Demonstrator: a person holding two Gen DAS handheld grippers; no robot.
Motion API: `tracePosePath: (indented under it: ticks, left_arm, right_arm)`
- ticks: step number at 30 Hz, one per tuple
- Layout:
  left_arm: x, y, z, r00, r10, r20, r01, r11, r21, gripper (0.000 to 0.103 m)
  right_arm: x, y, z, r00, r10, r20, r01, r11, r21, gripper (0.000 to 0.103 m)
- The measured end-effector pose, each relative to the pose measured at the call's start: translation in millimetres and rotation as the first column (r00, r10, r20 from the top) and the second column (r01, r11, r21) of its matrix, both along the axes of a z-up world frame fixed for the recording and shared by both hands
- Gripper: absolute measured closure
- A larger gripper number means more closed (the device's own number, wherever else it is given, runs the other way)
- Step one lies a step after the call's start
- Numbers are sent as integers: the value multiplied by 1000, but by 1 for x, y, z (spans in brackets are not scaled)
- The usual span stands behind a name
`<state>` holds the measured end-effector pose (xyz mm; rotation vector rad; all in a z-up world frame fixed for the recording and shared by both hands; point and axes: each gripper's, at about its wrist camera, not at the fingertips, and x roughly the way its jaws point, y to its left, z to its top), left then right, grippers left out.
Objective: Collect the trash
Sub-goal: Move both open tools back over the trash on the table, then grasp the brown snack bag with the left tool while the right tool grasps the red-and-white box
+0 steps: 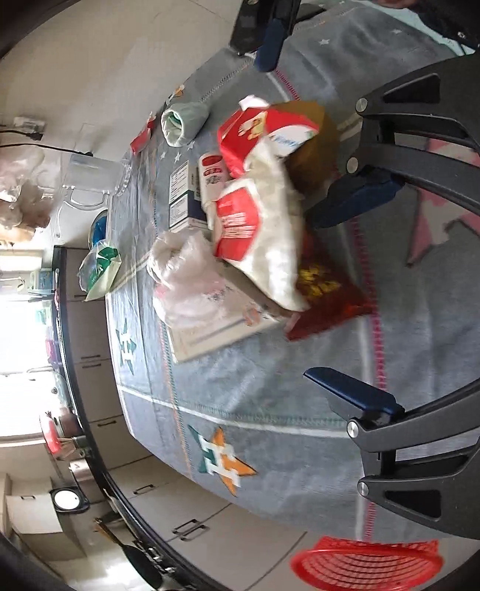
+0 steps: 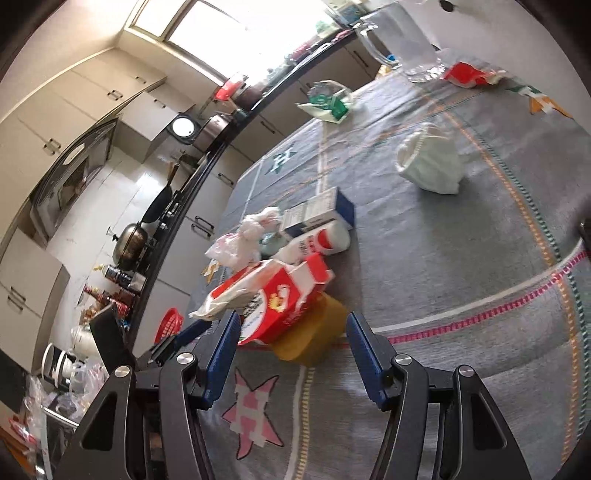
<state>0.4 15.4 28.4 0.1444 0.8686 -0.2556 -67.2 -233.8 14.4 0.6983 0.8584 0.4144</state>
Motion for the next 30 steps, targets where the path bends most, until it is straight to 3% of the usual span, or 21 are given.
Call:
tracePosePath:
  ticks: [4,6,8,12,16,17,20,23,25,27,30]
  left_arm:
    - [10,-9,-1,999,-35,-10,35,999,-40,26]
    - [6,-16,-2,999,-53,7,53,998,-25,38]
    - [-2,-21,-5,998,-65,19,64,998,4,41]
    - [-16,-21,-3,998,-59,38,58,998,8,60]
    - [-16,-17,-3,998,-56,38,56,998,0,57]
    - [-14,-16,-3,998,-49,35,49,999,0,51]
    - [-4,-18,-11,999,-31,-8,31,1000,1,34]
    - [3,-23,-20,997,-52,-56,52,999,-8,35]
    - [1,-24,-17,997,-63,-48,62,998,-20,51]
    - [-1,-25,-16,998,-52,-35,52,999,-10,67]
    - [-4,-22,-16,999,-27,-33,26,1000,-17,69]
  right_arm:
    - [3,-3,-4,1000,-8,-17,8,1000,9,38]
    - [6,-2,-5,1000,-9,-24,9,1000,6,38]
    - [10,-1,-7,1000,-8,-28,8,1000,2,38]
    - [20,5,-10,999,-12,-35,12,1000,-9,38]
    - [37,13,-14,999,-8,-46,7,1000,-17,38]
    - [39,15,-15,999,-7,-44,6,1000,-17,38]
    - [46,24,-17,999,18,-36,-19,1000,-20,61]
    - [47,32,-16,999,37,-13,-37,999,-36,74]
    - [43,34,-12,998,50,28,-48,998,-38,83]
    - [39,36,-9,997,64,49,-63,997,-33,85]
    - [34,37,-6,995,70,64,-69,997,-25,88]
